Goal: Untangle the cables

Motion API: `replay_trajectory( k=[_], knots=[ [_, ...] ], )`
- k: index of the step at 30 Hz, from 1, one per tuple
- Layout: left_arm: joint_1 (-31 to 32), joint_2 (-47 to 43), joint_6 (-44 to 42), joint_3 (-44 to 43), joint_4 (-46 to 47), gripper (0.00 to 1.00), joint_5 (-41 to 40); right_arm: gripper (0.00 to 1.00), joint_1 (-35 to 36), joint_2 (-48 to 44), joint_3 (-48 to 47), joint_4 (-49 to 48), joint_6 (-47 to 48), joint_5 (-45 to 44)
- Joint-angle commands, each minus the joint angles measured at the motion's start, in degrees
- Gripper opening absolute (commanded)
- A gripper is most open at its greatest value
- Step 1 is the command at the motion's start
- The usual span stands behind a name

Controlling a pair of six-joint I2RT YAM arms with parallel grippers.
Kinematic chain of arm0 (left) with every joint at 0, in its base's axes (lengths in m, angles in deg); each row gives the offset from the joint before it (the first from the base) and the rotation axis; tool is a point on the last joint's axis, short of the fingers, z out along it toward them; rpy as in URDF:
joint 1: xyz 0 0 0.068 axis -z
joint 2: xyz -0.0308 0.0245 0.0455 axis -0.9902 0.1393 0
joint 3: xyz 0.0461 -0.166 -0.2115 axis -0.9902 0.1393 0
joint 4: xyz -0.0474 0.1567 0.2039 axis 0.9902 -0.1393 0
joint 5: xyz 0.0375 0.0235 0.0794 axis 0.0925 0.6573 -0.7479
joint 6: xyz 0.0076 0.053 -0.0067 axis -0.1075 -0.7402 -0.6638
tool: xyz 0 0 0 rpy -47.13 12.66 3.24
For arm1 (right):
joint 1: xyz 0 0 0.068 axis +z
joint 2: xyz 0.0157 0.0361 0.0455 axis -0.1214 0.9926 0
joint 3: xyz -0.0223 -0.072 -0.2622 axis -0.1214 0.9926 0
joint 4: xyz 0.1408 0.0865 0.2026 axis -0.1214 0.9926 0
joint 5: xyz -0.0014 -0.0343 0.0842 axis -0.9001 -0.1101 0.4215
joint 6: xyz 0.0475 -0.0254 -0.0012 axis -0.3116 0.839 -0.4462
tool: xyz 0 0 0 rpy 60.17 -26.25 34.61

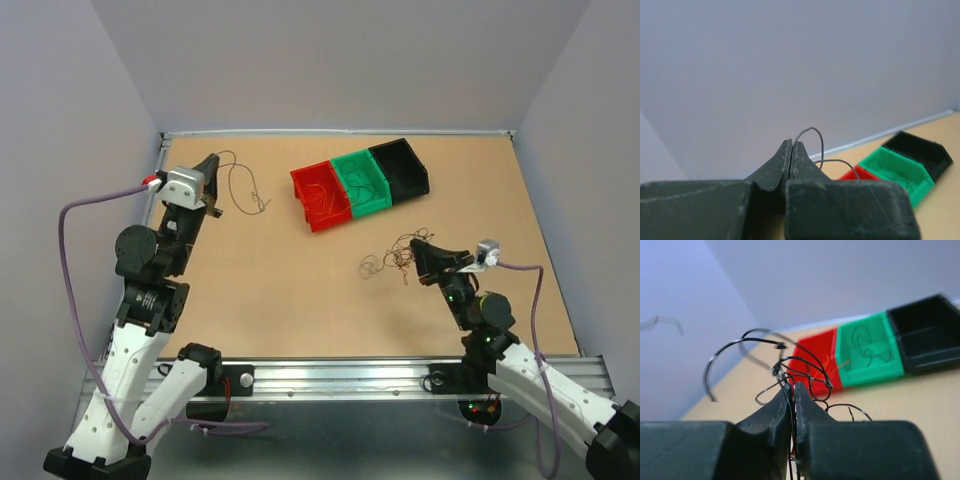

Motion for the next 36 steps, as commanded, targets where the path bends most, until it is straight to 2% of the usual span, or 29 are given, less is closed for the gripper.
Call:
replay_trajectory(
  k=[1, 2, 3, 4, 6, 10, 16, 22, 26, 32, 36],
  knots=[
    [0.1, 2.5, -1.4, -1.6, -1.2, 0.00, 14.1, 0.22, -0.1, 10.7, 3.4, -5.7, 4.3, 17.7],
    [0.1, 2.5, -1.6, -1.3, -1.2, 0.00, 15.9, 0.35, -0.1, 13.0, 1.6, -6.1, 4.5, 19.8],
    [0.1, 2.5, -1.8, -1.1, -1.2, 0.00, 19.9, 0.74, 0.0, 15.8, 0.7, -6.9, 4.6, 21.5],
    [0.2, 2.6, -1.9, -0.5, -1.3, 0.00, 22.2, 0.84, 0.1, 20.5, -0.3, -8.0, 4.6, 23.9],
    [0.2, 2.7, -2.3, 0.0, -1.4, 0.00, 27.5, 0.92, 0.1, 25.1, -3.9, -8.2, 5.1, 26.1],
    [0.4, 3.3, -3.2, 1.3, -1.8, 0.00, 32.9, 0.93, 0.3, 33.7, -9.5, -9.2, 6.2, 33.4],
    [2.0, 5.3, -5.4, 3.7, -1.4, 0.00, 40.5, 0.93, 0.7, 38.9, -17.9, -9.3, 8.3, 39.8],
    [8.6, 8.3, -7.8, 7.4, 2.0, 0.00, 34.7, 0.92, 0.8, 46.5, -26.5, -9.3, 7.8, 43.7],
    [12.0, 9.1, -8.6, 9.1, 3.4, 0.00, 36.2, 0.93, 1.0, 50.0, -30.8, -9.3, 10.0, 47.8],
    [12.3, 11.1, -7.3, 9.6, 4.0, 0.00, 38.9, 0.95, 1.0, 55.6, -36.9, -9.3, 10.2, 56.9],
    [12.3, 11.9, -6.9, 9.6, 4.1, 0.00, 40.3, 0.93, 1.2, 59.7, -39.3, -9.4, 9.5, 60.0]
  ],
)
